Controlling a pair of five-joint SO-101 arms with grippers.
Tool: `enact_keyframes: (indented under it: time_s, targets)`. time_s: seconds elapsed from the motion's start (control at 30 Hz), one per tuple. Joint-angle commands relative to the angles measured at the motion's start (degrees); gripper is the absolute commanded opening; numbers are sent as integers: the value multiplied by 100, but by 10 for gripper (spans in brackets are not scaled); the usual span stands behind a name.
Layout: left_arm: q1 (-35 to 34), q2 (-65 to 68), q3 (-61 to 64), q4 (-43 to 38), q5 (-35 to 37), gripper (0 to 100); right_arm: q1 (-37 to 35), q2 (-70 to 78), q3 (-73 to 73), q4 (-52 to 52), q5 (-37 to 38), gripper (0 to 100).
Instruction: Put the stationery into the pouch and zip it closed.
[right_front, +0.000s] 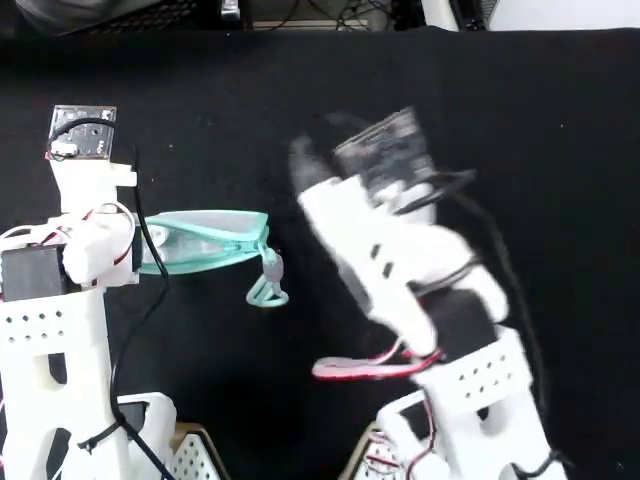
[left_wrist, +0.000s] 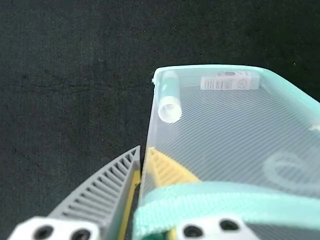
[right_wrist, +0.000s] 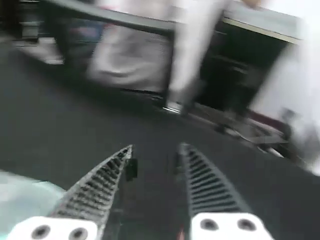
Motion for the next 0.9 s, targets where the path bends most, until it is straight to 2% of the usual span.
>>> enact_keyframes:
  time_s: [0.0, 0.17, 0.3, 0.6, 0.87]
  targets:
    - [-110, 70, 268, 9, 35, 30, 958, 215, 13, 211, -88, 60]
    - [-110, 70, 268, 9, 35, 30, 1442, 1578, 251, 343, -88, 142]
    - [-110, 70, 268, 9, 35, 30, 1468, 3178, -145, 308, -88, 162]
    - [-110, 70, 268, 9, 35, 30, 1152, 6193, -2264, 369, -44, 162]
    - [-110, 70, 268, 9, 35, 30, 677, 7881, -4330, 1495, -35, 162]
